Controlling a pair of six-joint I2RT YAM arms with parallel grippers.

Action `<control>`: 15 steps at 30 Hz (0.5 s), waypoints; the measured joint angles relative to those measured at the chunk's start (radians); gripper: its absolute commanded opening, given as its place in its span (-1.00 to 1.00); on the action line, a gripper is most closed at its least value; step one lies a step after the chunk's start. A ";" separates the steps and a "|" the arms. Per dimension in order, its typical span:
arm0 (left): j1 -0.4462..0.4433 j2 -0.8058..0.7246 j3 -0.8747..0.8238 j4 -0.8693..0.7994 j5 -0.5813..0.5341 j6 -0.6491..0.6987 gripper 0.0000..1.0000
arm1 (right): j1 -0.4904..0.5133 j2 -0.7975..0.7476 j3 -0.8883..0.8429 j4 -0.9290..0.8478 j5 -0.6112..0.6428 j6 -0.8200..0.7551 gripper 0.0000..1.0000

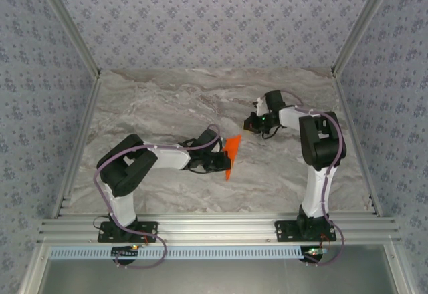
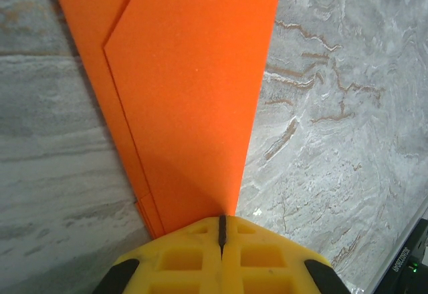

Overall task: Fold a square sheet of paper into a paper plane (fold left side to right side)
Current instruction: Fold the wing for the fifth time at the center of the table.

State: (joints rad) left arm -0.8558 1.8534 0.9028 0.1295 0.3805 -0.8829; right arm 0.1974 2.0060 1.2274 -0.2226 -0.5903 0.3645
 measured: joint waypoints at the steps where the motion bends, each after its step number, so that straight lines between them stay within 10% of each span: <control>1: 0.000 0.000 0.000 0.001 0.000 0.000 -0.95 | -0.008 -0.015 -0.002 -0.003 0.011 -0.002 -0.96; 15: 0.000 0.000 0.000 0.004 0.000 0.000 -0.95 | 0.156 -0.297 -0.360 0.156 -0.045 0.110 -0.96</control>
State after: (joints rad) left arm -0.8558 1.8534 0.9028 0.1333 0.3805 -0.8825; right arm 0.3534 1.7092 0.8677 -0.0666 -0.6357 0.4744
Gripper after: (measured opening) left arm 0.040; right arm 0.026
